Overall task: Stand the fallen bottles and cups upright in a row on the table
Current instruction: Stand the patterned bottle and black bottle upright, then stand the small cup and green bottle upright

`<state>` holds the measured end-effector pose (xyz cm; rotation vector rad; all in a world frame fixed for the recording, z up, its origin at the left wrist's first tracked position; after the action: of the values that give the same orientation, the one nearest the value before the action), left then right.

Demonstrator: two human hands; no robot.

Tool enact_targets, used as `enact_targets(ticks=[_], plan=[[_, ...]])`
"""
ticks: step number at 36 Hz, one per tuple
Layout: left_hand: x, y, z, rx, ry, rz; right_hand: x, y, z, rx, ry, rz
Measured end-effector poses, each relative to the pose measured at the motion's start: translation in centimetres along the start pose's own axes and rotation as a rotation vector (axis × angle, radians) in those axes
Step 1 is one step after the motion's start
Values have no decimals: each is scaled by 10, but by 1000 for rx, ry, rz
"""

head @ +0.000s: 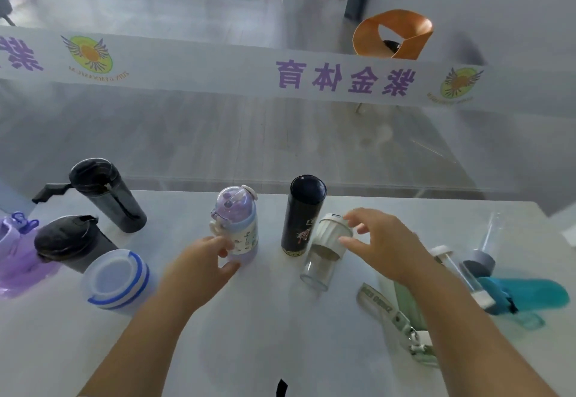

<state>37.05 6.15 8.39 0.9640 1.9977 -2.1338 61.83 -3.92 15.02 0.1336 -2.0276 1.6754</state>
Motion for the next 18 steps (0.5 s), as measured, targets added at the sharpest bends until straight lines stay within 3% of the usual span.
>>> enact_targets(ticks=[9,18], plan=[[-21,74,23,305,19,-21,-78,35,73,228,326,100],[-72,128,18,360,9,23,-156,23,116,146,616,215]])
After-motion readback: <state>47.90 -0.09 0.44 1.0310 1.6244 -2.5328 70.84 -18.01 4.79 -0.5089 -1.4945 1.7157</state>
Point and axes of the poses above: each hand's wrist, its own z-axis away from the middle knuckle, its own y-axis out of the palm, x = y × z, the point moved 10 cm from there along -z, towards the middle knuckle, and after that the axes turned 9 degrees about -x, right-handed, at the moved point
